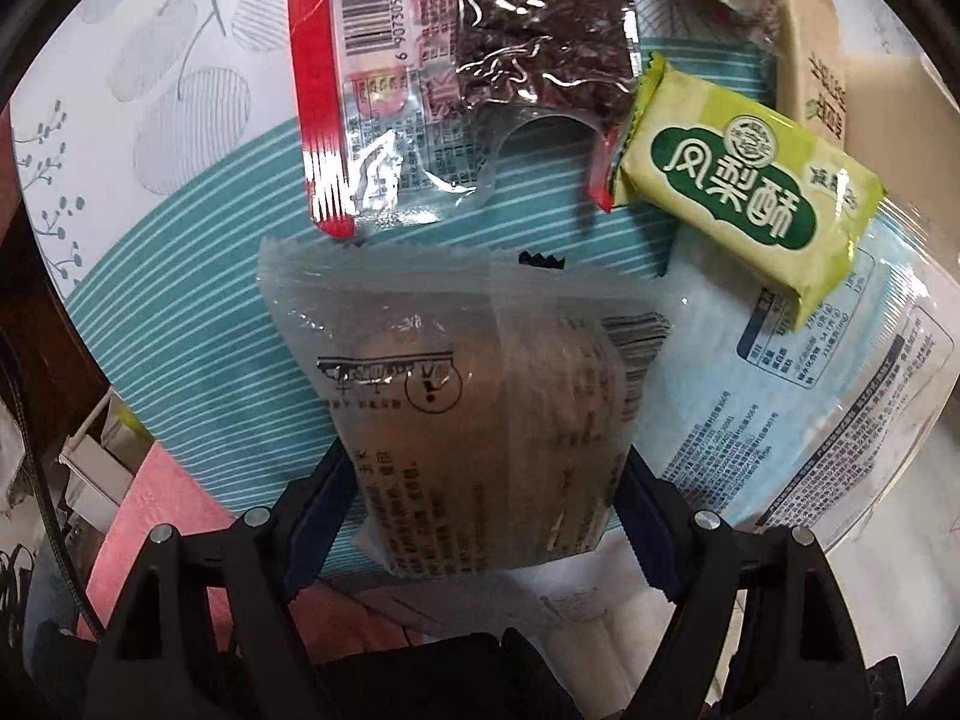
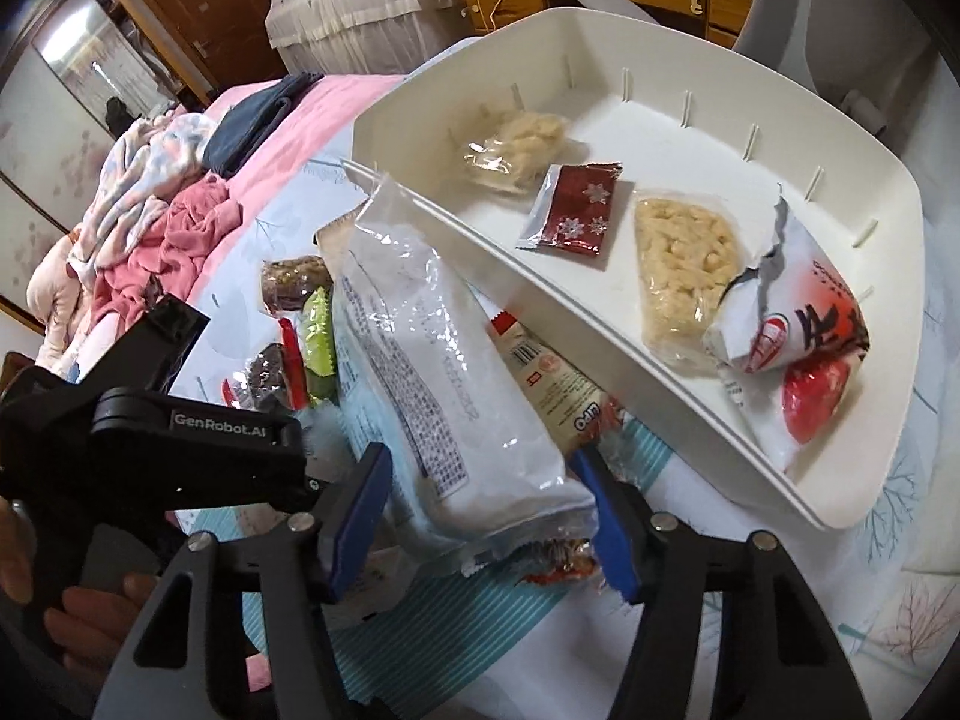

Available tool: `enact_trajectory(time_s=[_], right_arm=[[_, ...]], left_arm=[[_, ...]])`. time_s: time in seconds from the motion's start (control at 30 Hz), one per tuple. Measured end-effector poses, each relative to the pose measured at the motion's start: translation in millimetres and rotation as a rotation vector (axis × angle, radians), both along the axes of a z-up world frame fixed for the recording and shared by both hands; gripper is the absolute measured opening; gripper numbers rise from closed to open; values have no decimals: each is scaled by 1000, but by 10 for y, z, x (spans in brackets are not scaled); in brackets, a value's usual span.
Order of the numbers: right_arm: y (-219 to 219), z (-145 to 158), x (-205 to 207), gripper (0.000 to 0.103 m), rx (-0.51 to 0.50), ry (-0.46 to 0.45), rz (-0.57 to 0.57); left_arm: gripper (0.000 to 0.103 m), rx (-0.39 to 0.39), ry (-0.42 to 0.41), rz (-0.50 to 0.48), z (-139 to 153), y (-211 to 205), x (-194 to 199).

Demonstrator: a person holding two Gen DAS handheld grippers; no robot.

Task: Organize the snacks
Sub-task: 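Grasp and lift the large clear printed bag with the left tool while the right tool grasps a clear bag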

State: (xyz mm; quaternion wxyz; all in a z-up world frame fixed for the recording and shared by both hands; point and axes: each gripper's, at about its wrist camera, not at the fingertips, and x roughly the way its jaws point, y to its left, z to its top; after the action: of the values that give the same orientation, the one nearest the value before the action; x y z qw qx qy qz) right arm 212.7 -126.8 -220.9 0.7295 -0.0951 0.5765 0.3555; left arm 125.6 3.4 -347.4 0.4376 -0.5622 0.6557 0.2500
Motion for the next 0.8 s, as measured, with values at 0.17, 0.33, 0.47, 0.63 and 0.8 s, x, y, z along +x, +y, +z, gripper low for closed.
enact_trajectory(time_s=[0.17,0.33,0.47,0.63,0.8], right_arm=[[-12,-78,56,53,0,28,-21],[-47,-68,79,45,21,37,-35],[-83,-48,76,39,42,54,-48],[-118,11,26,30,62,64,-48],[-118,138,-73,22,87,40,-36]], left_arm=[[79,-11,2,39,-41,39,-66],[74,-8,0,37,15,74,-142],[72,-7,6,40,103,62,-114],[67,-19,21,58,184,36,-160],[67,-56,13,81,202,11,-263]])
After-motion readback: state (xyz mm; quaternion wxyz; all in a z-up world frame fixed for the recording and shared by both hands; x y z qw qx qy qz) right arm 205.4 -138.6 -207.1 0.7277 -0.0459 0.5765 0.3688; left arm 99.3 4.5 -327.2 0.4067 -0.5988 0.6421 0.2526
